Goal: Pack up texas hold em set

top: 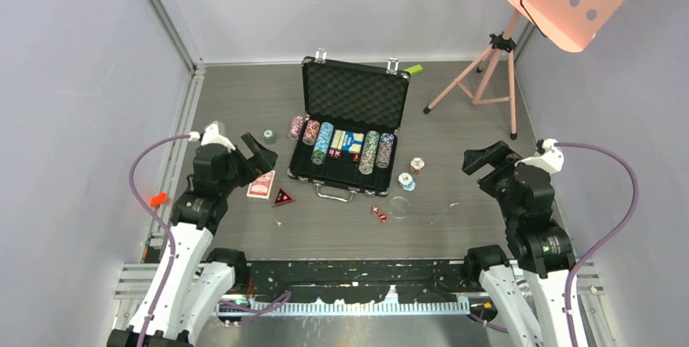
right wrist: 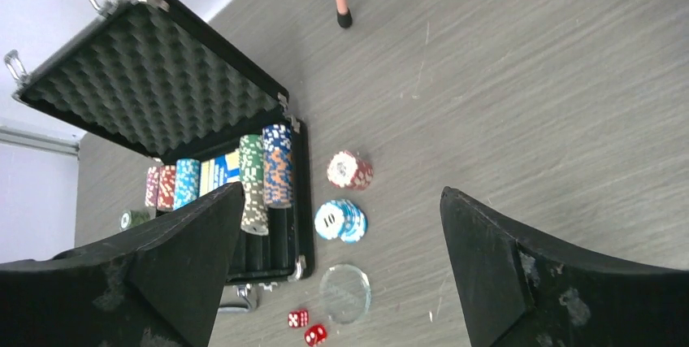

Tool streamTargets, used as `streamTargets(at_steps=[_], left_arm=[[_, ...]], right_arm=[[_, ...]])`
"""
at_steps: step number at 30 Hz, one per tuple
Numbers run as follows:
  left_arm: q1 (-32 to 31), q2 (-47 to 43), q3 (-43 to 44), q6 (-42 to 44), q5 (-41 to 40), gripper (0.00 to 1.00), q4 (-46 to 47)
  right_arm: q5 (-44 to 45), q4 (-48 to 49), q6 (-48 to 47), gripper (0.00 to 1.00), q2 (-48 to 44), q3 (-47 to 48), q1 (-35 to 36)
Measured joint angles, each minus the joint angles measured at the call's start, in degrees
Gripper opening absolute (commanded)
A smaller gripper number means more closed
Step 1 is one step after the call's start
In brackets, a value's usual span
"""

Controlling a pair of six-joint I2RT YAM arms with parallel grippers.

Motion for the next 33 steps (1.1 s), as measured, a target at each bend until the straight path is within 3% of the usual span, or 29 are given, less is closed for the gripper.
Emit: streamTargets(at_steps=[7,14,23,33], left_arm=[[0.0,-5.64,-0.44,2.6,1.66,1.0,-2.36],[0.0,-8.07,-4.61,5.35,6.91,1.0,-2.12],[0.0,-3.85,-5.07,6.75,12.09,0.98,0.26],[0.0,-5.68,-8.31,6.43,15.39,0.96,6.45]], right_arm=[[-0.7,-6.03,3.72,0.98,0.48,-0.28,0.0],[-5.33,-4.57,4.96,0.98,4.76,-5.22,0.0],[-13.97,3.08,2.73,1.0,20.79,-7.43,1.44],[-6.21,9.35,-2.12,0.9,36.68,-4.72,13.09]])
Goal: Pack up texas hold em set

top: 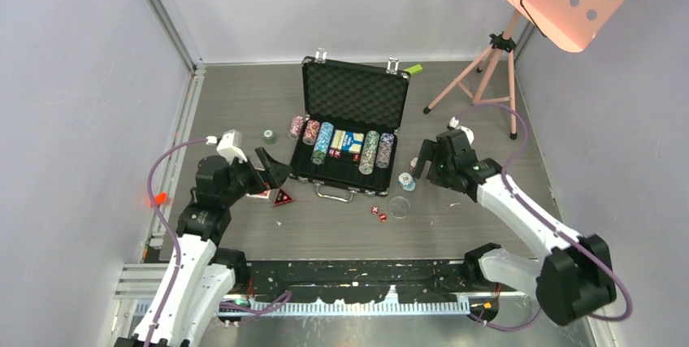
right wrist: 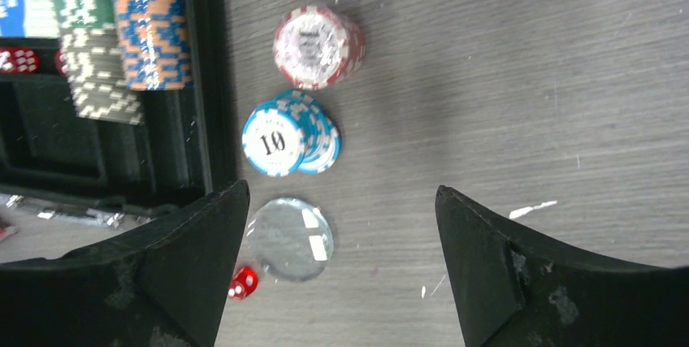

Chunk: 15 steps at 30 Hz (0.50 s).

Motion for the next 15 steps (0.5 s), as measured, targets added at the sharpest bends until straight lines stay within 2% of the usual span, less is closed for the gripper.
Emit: streamTargets(at_steps=[4,8,10,15], left_arm=[[0.0,-1.57,-0.74,-0.81,0.09,0.95,2.84],[0.0,-1.57,-1.05,-1.27,0.22,0.93,5.16],[0.0,-0.83,-1.07,-1.27,0.26,0.93,6.32],[0.0,1.95,-1.07,-1.27,0.24,0.91,8.35]], right_arm=[[2.05,3.04,-1.2,0.88,6.99,1.51,0.33],[3.13,6.01,-1.57,0.81,11.43,1.99,0.33],[3.26,7.13,-1.68,0.77,13.57,2.64,0.33],[3.23,9.94,-1.84,0.75,19.21,5.31,0.33]])
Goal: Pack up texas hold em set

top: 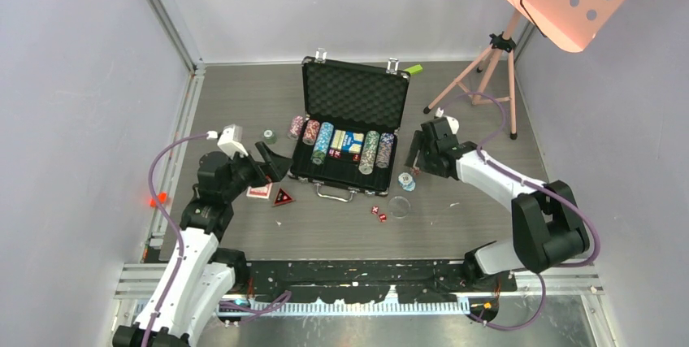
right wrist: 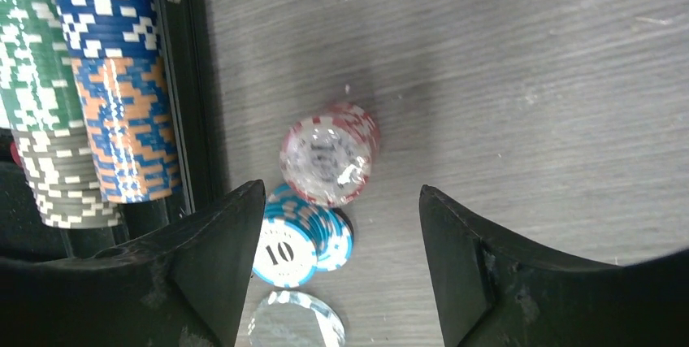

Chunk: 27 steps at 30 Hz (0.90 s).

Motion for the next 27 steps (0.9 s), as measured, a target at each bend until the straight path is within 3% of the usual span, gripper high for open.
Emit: streamTargets(at_steps=[8,16,22,27], left_arm=[[0.0,3.39,0.02,0.0,0.55,0.83,1.33],[0.0,3.93,1.05,-0.17,1.75,0.82,1.84],[0.0,5.84,1.99,-1.31,3.91,0.8,3.45],[-1.16,10.29,3.76,-1.95,5.68,0.8,4.7]], right_arm=[[0.04,3.21,0.04,0.65,5.57,2.29,0.0],[0.68,4.28,0.42,0.46,6.1,2.27,0.0],[2.25,2.8,0.37,0.43,4.26,2.27,0.0],[3.21,0.31,-0.37,0.42,-2.45,2.38,-0.02]])
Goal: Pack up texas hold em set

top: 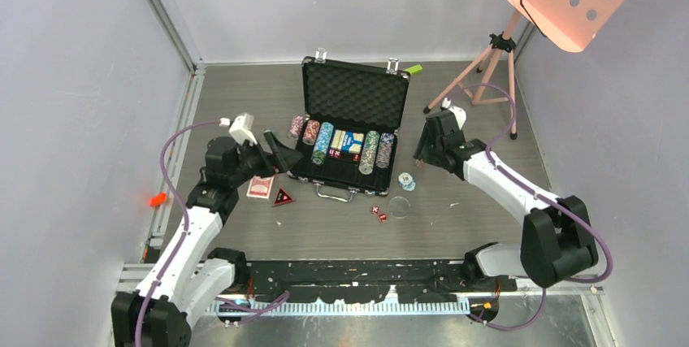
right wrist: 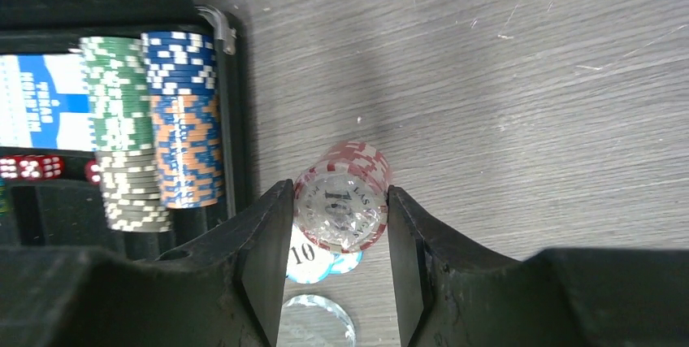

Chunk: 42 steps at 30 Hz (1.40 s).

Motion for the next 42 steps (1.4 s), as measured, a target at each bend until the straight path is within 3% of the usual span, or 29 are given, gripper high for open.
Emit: streamTargets(at_steps=[7,14,19,26,42], left_arm=[[-10.51,5.29,1.84,1.53,-2.89,0.79,3.69],[-24.04,8.15,1.73,11.3,-7.45,0.9,15.8],[-24.98,12.26,-0.13,18.64,-2.08,0.92,29.22],[-25.68,18.01,-0.37,25.57,5.84,0.92,37.64],[-28.39,21.22,2.45,33.42,14.1,0.91,41.51]], right_arm=[[-5.2,-4.33,-0.04,0.39,-4.11,4.02,-0.15],[-21.81,-8.07,1.57,0.37,-4.17,11.28,-0.15],[-37.53,-7.56,4.09,0.36,-4.24,13.94,-0.15],[-49.09,-7.37,6.05,0.36,-5.22,13.94,0.52],[-49.77,-7.69,2.97,0.36,-7.28,14.16,6.91]])
